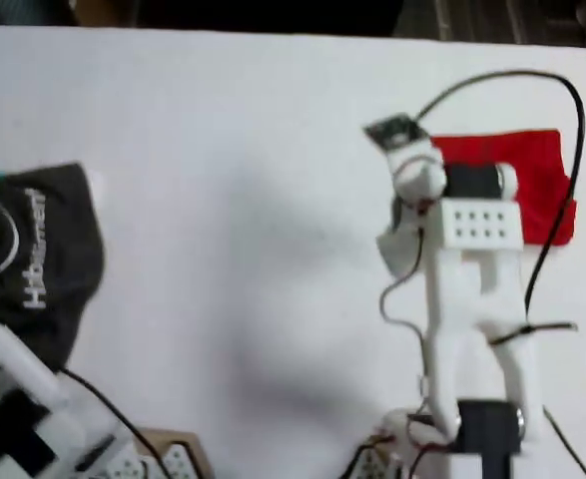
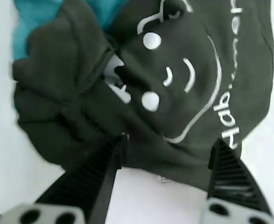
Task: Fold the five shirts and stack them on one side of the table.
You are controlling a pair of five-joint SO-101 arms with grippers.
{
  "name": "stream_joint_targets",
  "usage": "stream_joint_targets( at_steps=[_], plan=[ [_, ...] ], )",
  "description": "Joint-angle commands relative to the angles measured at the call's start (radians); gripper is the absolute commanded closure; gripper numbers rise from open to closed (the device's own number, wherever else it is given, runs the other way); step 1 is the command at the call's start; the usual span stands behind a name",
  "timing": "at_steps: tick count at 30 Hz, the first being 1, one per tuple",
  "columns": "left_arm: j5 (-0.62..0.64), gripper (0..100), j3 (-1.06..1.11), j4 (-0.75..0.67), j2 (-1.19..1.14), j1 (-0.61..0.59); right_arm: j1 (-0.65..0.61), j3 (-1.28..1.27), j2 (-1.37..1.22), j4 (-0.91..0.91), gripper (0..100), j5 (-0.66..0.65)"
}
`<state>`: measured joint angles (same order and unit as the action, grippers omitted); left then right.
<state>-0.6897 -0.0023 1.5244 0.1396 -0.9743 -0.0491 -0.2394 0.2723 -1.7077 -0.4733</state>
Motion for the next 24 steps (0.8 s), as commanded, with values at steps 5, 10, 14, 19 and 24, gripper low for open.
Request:
stream_joint_targets(
  at_steps=[5,10,14,19,24],
  plan=[
    [0.112,70,-0.321,0.153,-0.276,-0.003,0.096,-0.164,0.104,0.085,73.0,-0.051],
    [0.078,70,-0.501,0.215,-0.417,0.003,0.094,-0.222,0.104,0.124,73.0,-0.049],
    [0.055,70,-0.558,0.233,-0.508,0.041,0.094,-0.221,0.104,0.124,73.0,-0.051],
    [0.060,78,-0.532,0.256,-0.565,0.120,0.094,-0.221,0.104,0.124,73.0,-0.051],
    [0.106,96,-0.532,0.261,-0.526,0.183,0.094,-0.221,0.104,0.137,73.0,-0.044]
  ],
)
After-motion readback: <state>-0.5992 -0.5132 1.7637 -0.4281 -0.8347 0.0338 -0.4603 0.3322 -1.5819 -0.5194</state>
